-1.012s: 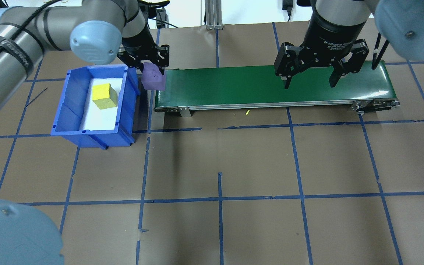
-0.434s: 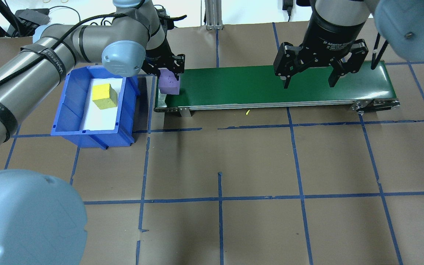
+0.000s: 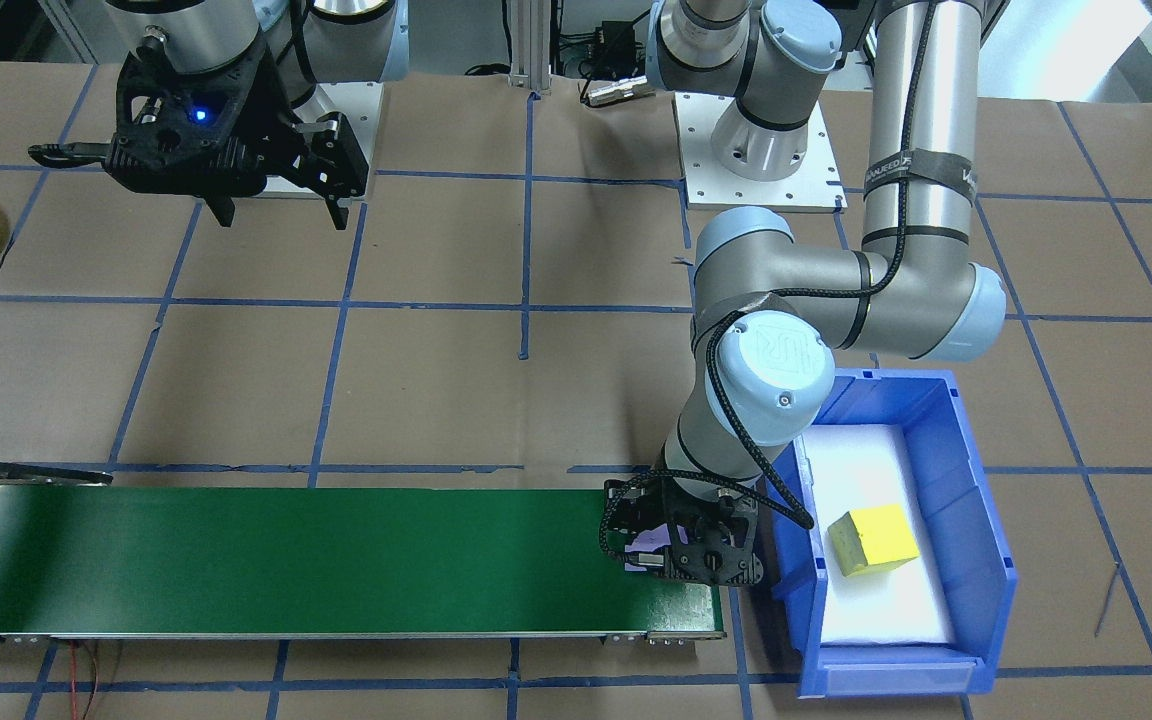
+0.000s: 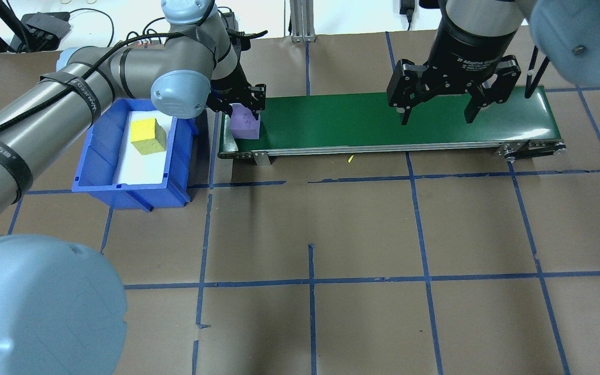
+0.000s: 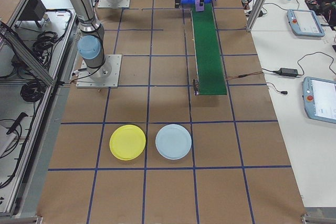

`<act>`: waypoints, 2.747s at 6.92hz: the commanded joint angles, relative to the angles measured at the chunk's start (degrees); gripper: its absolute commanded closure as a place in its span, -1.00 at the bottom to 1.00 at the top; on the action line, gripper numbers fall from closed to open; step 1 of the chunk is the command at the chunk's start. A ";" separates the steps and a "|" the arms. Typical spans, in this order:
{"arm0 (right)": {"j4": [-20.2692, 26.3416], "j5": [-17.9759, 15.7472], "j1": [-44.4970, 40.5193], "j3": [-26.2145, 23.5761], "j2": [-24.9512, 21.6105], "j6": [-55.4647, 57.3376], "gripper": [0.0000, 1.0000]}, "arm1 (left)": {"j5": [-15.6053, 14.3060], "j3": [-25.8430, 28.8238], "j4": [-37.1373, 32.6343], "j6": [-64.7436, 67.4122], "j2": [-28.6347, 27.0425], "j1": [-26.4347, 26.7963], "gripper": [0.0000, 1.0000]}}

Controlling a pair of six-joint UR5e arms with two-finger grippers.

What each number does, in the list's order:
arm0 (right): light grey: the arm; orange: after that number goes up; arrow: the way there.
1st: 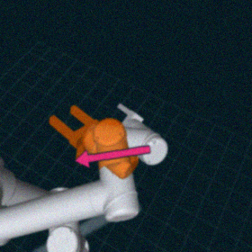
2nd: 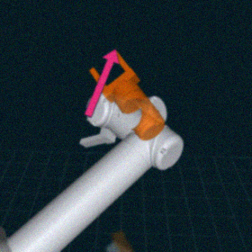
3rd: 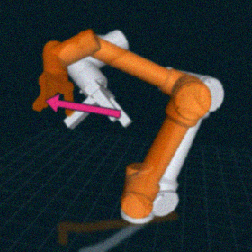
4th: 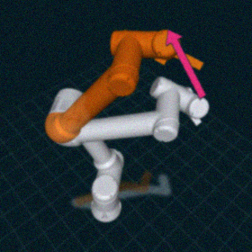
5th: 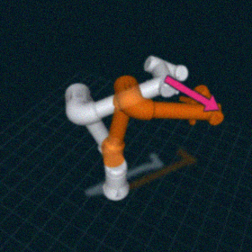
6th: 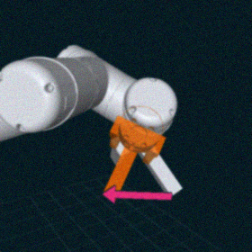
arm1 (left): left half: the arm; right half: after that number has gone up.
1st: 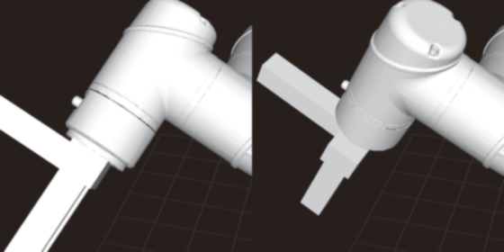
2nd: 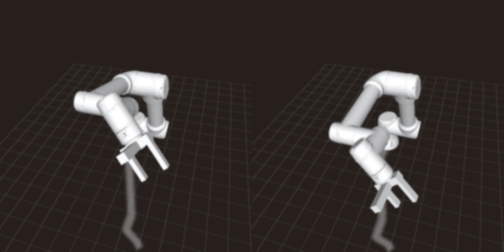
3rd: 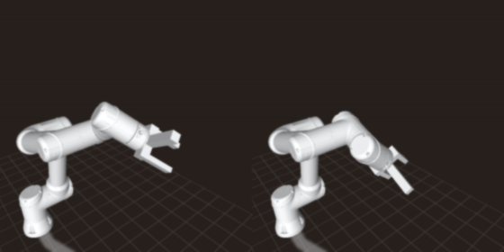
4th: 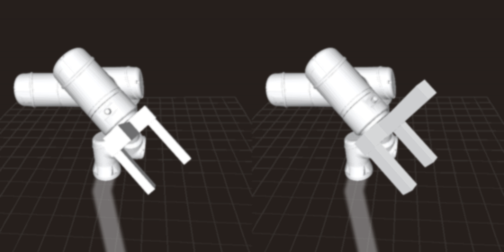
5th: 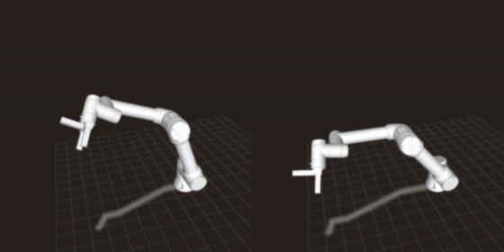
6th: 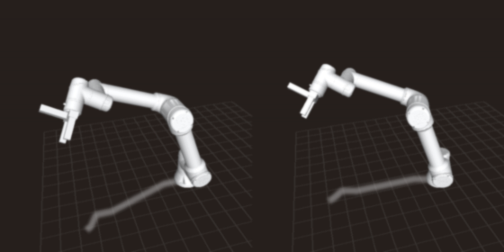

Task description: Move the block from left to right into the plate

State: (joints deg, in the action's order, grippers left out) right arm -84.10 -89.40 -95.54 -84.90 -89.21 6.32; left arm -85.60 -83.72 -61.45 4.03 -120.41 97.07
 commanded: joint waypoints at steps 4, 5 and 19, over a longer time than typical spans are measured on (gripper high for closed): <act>-0.01 0.01 0.00 -0.09 0.00 0.00 -1.00 | -0.36 0.92 -7.95 -0.95 8.17 -7.89 -1.00; -0.10 0.01 0.00 -0.09 0.00 0.00 -1.00 | 0.43 0.92 -9.81 -1.13 8.53 -12.65 -1.00; -0.54 -0.08 0.70 0.17 0.09 -0.08 -1.00 | -0.26 -5.50 0.28 -5.96 2.10 -20.96 0.79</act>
State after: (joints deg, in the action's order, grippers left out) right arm -84.36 -89.57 -95.27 -84.99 -89.19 6.27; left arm -85.82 -89.77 -61.06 -1.77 -119.46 76.11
